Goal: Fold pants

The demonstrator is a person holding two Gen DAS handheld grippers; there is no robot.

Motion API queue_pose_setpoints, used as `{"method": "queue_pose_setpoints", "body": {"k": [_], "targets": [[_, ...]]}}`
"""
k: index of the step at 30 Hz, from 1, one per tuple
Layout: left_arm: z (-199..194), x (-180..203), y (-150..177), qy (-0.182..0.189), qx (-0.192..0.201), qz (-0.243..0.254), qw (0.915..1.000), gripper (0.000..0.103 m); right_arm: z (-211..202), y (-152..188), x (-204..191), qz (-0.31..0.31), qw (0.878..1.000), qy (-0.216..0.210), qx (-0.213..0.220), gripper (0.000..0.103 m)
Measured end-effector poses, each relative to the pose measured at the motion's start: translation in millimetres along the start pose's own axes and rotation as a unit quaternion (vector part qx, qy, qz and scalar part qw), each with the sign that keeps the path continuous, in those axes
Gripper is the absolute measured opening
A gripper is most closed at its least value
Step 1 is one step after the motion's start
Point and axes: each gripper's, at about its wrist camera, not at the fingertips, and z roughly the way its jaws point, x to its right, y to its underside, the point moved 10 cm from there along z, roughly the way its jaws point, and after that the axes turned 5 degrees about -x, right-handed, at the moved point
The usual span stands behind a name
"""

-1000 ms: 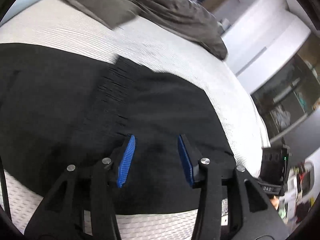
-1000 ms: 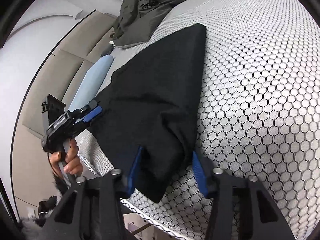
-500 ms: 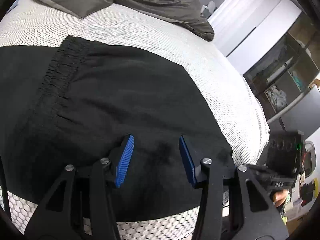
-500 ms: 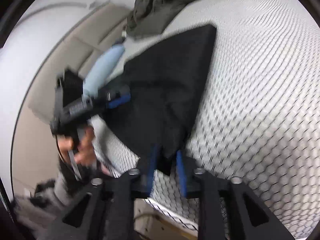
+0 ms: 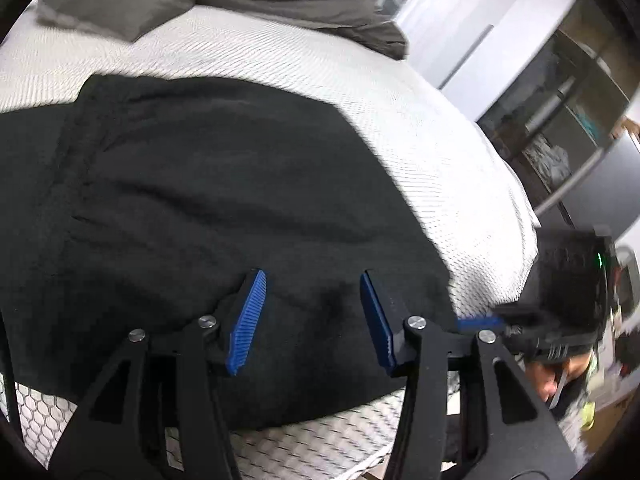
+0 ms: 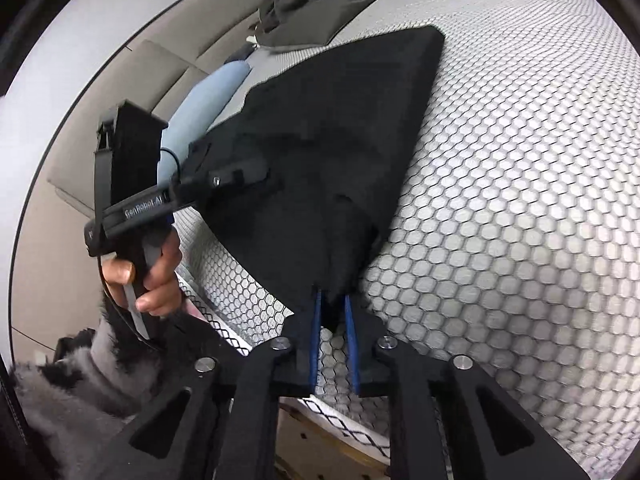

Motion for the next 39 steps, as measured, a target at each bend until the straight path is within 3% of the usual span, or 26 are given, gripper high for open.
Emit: {"method": "queue_pose_setpoints", "body": {"k": [3,6,8,11,13,17,18,19,23,25,26,28,31,33,36,38,39], "targets": [[4,40,10,0.024,-0.005,0.048,0.9985,0.046,-22,-16,7,0.025,0.999,-0.003,0.046,0.032],[26,63,24,0.021,-0.03,0.079,0.9962,0.048,-36,-35,22,0.075,0.992,-0.018,0.096,0.036],[40,69,34,0.002,-0.041,0.095,0.9946,0.049,-28,-39,28,0.102,0.989,-0.025,0.101,0.036],[48,80,46,-0.042,-0.043,0.169,0.9837,0.054,-18,-50,36,0.125,0.986,-0.027,0.11,0.036],[47,82,52,-0.048,-0.04,0.184,0.9809,0.054,-9,-58,34,0.133,0.984,-0.035,0.111,0.037],[39,80,52,-0.021,-0.04,0.164,0.9855,0.054,10,-68,34,0.131,0.986,-0.024,0.099,0.035],[37,80,51,-0.014,-0.041,0.155,0.9869,0.054,10,-68,35,0.123,0.987,-0.015,0.104,0.021],[36,82,50,-0.009,-0.043,0.151,0.9876,0.054,7,-67,39,0.115,0.988,-0.007,0.106,0.015],[40,81,51,-0.009,-0.05,0.149,0.9875,0.054,-13,-72,41,0.119,0.981,0.008,0.152,0.014],[38,80,48,-0.002,-0.047,0.138,0.9893,0.054,-26,-74,53,0.126,0.976,0.059,0.166,0.017],[35,80,46,0.009,-0.045,0.13,0.9905,0.054,-29,-72,54,0.133,0.977,0.049,0.161,0.02],[26,75,41,0.037,-0.039,0.108,0.9927,0.054,-31,-61,49,0.148,0.979,-0.006,0.14,0.036],[13,63,26,0.046,-0.012,0.078,0.9958,0.054,-30,-49,32,0.12,0.985,-0.034,0.121,0.039],[6,48,15,0.036,0.011,0.055,0.9977,0.054,-25,-42,20,0.097,0.99,-0.031,0.1,0.039],[6,31,3,0.03,0.016,0.018,0.9993,0.054,2,-33,14,0.085,0.994,-0.022,0.059,0.039],[6,21,-1,0.025,0.015,-0.001,0.9996,0.054,14,-31,10,0.081,0.995,-0.026,0.049,0.028],[7,16,-2,0.024,0.013,-0.01,0.9996,0.054,15,-30,10,0.077,0.996,-0.016,0.05,0.014]]}}
